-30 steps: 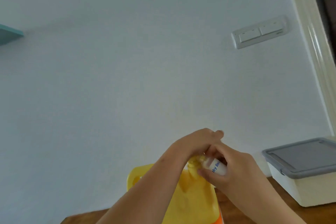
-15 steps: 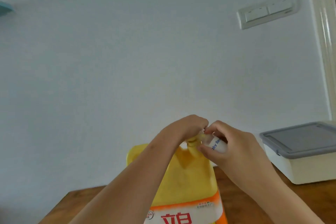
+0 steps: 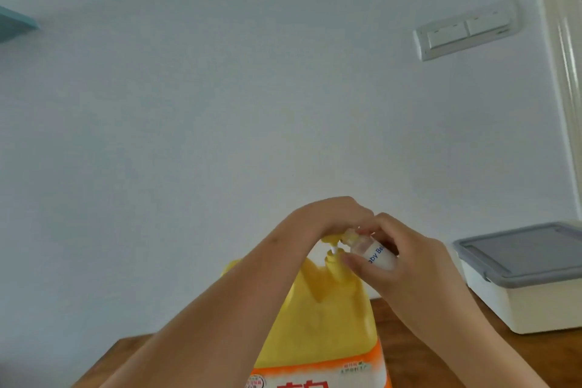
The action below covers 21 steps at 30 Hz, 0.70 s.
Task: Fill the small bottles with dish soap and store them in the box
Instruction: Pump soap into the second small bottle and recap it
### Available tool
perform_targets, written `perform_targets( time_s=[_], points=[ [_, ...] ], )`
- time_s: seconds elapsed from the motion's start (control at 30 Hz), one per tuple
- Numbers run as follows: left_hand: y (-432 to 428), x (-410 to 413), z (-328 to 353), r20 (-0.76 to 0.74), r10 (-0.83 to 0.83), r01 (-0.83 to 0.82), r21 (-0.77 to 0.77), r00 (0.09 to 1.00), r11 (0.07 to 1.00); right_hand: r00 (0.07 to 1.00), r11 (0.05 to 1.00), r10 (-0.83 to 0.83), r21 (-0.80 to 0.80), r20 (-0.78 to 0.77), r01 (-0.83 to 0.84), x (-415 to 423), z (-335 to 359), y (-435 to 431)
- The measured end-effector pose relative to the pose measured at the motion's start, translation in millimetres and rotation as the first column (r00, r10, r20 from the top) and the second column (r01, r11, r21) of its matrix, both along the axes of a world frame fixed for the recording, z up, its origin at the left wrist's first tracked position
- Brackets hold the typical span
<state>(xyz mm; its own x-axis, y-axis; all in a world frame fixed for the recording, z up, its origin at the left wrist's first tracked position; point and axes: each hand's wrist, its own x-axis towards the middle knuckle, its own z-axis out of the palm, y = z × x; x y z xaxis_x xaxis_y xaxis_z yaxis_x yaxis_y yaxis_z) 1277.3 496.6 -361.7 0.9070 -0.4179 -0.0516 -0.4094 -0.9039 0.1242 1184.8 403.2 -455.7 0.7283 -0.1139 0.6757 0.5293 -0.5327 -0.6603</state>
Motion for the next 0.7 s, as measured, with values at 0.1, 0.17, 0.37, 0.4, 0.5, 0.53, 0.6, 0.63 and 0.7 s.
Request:
perform_targets(
  time_s=[0.1,0.17,0.37,0.4,0.5,0.53,0.6,0.63,0.7],
  points=[
    [2,3,-17,-0.026,0.009,-0.01,-0.017,1.0,1.0,0.999,0.994,-0.036,-0.1,-0.017,0.035,2,-6,0],
    [4,4,-20,-0.022,-0.004,0.004,-0.028,1.0,1.0,0.998,0.989,-0.049,-0.138,-0.027,0.045,3,-8,-1],
    [1,4,-15,-0.055,0.042,-0.048,-0.107,0.998,0.993,0.999,0.998,-0.022,-0.052,-0.048,0.019,4,-6,0],
    [0,4,-10,-0.044,0.022,-0.026,-0.096,0.999,0.995,0.999,0.999,-0.016,-0.03,-0.035,0.015,4,-4,1],
    [0,6,-4,-0.017,-0.02,0.019,-0.073,1.0,0.997,1.0,1.0,-0.009,-0.001,-0.012,0.009,2,-1,3],
    [0,7,-4,-0.012,-0.012,0.01,-0.096,1.0,0.995,1.0,1.0,-0.01,-0.007,-0.011,0.009,2,0,3],
    [3,10,-10,-0.011,0.031,-0.032,-0.149,0.999,0.988,1.0,0.999,-0.016,-0.032,-0.017,0.016,1,-3,2],
    [4,10,-13,-0.017,0.052,-0.054,-0.161,0.998,0.985,0.999,0.998,-0.026,-0.059,-0.02,0.024,1,-4,2],
    [6,10,-20,-0.045,0.072,-0.078,-0.168,0.996,0.983,0.998,0.992,-0.048,-0.116,-0.032,0.044,1,-5,1]
  ],
)
